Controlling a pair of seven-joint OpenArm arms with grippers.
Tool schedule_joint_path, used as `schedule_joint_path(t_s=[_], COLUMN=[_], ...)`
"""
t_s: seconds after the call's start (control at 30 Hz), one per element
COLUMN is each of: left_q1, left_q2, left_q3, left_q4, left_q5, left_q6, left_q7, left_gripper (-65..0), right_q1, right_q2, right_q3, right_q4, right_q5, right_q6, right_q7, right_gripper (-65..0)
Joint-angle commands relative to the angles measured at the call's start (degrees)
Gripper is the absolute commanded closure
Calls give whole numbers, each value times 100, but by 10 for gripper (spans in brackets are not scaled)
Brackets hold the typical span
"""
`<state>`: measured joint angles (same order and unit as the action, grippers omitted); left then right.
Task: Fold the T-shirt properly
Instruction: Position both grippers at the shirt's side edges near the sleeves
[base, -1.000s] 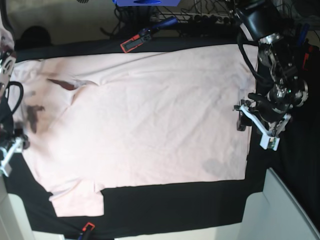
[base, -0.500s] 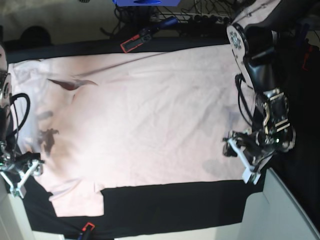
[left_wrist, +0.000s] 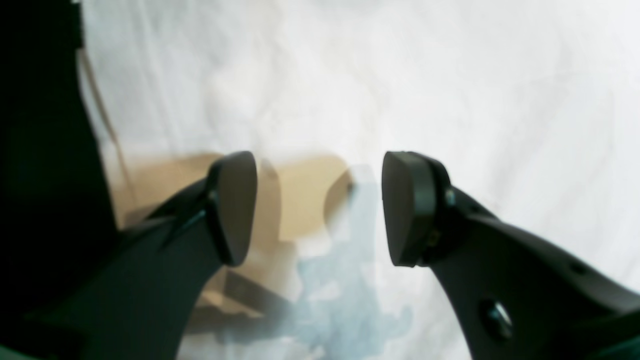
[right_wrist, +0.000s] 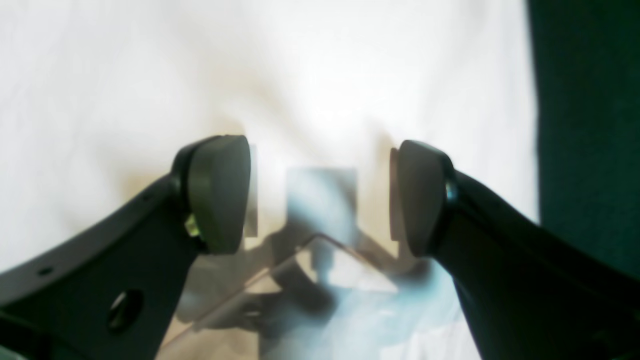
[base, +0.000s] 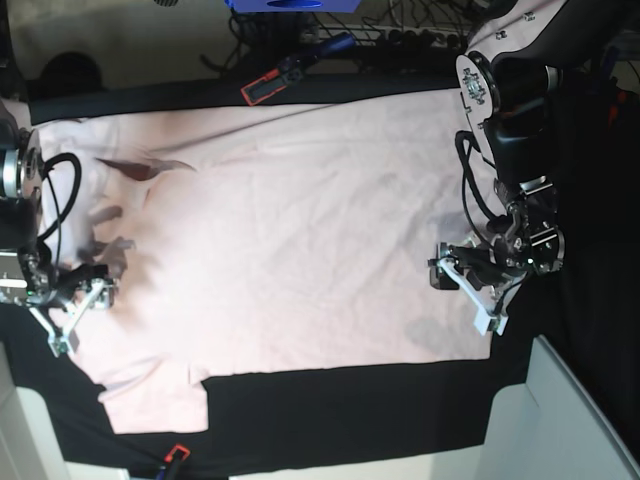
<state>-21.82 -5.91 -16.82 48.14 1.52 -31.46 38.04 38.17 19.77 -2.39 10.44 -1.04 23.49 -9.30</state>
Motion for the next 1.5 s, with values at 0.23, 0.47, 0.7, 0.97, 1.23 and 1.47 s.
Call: schedule_joint_path(t_s=[0.23, 0.47, 0.7, 0.97, 1.23, 1.47], left_q1=[-143, 385, 815, 1360, 1440, 1571], left_q2=[-178, -143, -134, -160, -143, -160], left_q3=[-2, -2, -2, 412, 719, 675], left_q4=[289, 1793, 2144, 2724, 2742, 3146], left_q5=[-77, -51, -104, -95, -104, -95], left_q6=[-5, -5, -5, -23, -23, -23], left_q7=[-90, -81, -81, -90, -99, -107], left_gripper=[-388, -388, -388, -388, -388, -388], right_q1=[108, 249, -877, -2450, -2688, -2872], right_q2=[58, 507, 533, -540, -1208, -1067], right_q3=[6, 868, 2081, 3980, 6116, 6398], right_q4=[112, 174, 1748, 5677, 6644, 5862], right_q5=[55, 55, 55, 47, 47, 55], right_q6=[3, 12, 267, 416, 223, 873], right_q7=[117, -358, -1158, -2960, -4296, -4332], right_gripper=[-438, -434, -386, -369, -421, -421])
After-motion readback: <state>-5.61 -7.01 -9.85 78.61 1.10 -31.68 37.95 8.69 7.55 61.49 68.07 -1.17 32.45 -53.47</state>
